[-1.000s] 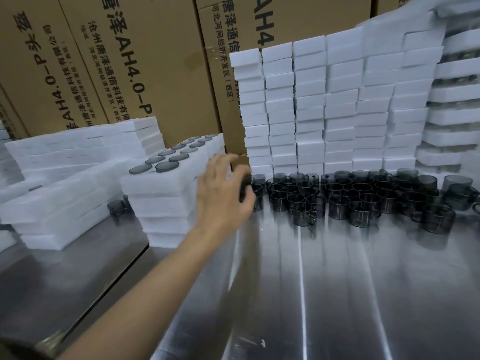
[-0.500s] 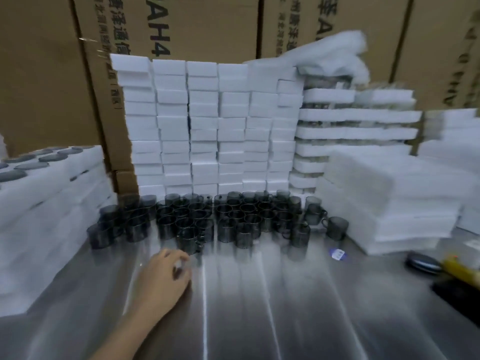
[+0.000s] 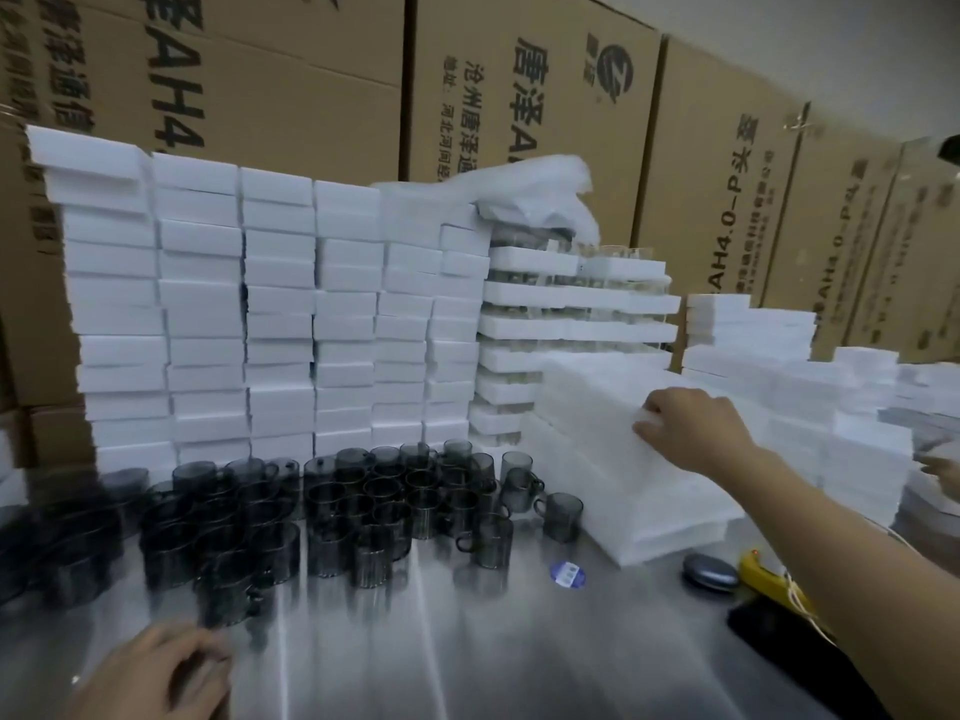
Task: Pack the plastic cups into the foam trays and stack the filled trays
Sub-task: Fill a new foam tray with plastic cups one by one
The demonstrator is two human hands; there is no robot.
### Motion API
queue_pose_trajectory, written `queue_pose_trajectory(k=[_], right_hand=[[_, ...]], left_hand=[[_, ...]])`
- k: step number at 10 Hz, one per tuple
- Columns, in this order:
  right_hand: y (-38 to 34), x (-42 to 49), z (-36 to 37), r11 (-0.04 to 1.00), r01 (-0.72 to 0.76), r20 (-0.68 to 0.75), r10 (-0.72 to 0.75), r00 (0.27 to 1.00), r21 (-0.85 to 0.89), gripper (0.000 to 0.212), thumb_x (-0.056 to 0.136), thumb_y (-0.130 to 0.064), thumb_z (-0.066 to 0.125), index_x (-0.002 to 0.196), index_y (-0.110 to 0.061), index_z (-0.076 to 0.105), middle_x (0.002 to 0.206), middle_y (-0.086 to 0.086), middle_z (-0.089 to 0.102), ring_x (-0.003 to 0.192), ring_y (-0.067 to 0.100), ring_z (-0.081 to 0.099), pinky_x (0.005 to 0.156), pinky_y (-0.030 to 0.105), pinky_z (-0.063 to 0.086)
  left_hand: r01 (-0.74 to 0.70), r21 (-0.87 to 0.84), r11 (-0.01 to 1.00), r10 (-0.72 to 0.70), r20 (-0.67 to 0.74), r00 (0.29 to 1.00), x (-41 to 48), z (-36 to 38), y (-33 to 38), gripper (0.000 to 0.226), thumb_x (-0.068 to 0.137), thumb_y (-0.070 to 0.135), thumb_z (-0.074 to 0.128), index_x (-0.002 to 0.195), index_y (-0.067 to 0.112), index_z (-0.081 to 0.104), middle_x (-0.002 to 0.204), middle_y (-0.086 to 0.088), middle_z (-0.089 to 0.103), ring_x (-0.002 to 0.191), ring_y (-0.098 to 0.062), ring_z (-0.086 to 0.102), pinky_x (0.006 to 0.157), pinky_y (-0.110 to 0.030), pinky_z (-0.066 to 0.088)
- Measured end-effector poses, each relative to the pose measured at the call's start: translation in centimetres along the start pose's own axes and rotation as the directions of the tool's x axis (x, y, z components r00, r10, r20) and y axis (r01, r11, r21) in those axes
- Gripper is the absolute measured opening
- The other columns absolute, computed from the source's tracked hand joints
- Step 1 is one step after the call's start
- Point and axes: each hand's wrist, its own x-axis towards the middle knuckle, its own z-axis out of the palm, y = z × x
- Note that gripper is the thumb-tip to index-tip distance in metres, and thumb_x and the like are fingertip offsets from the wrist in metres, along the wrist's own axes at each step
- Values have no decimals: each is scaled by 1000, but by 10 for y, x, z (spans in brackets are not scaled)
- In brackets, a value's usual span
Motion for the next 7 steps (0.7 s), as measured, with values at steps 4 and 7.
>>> queue_pose_trajectory(k=[4, 7], right_hand=[[-200, -171, -52, 884, 452, -236, -418, 877, 117, 29, 93, -57, 51, 91, -28, 52, 84, -8, 56, 83, 22, 56, 89, 41, 34], [-307, -238, 6, 436, 346, -42, -571, 820, 831, 65, 88, -85, 43, 139, -44, 53, 128, -28, 50, 118, -4, 52, 92, 27, 51]], left_hand=[[12, -418, 909, -166, -333, 928, -22, 5, 24, 23, 94, 20, 80, 82, 38, 78, 87, 17, 75, 86, -8, 72, 82, -42, 59], [-106, -766, 634, -400, -443, 802, -31, -14, 27, 15, 105, 16, 66, 97, 24, 76, 99, 7, 77, 99, -9, 68, 82, -26, 49]])
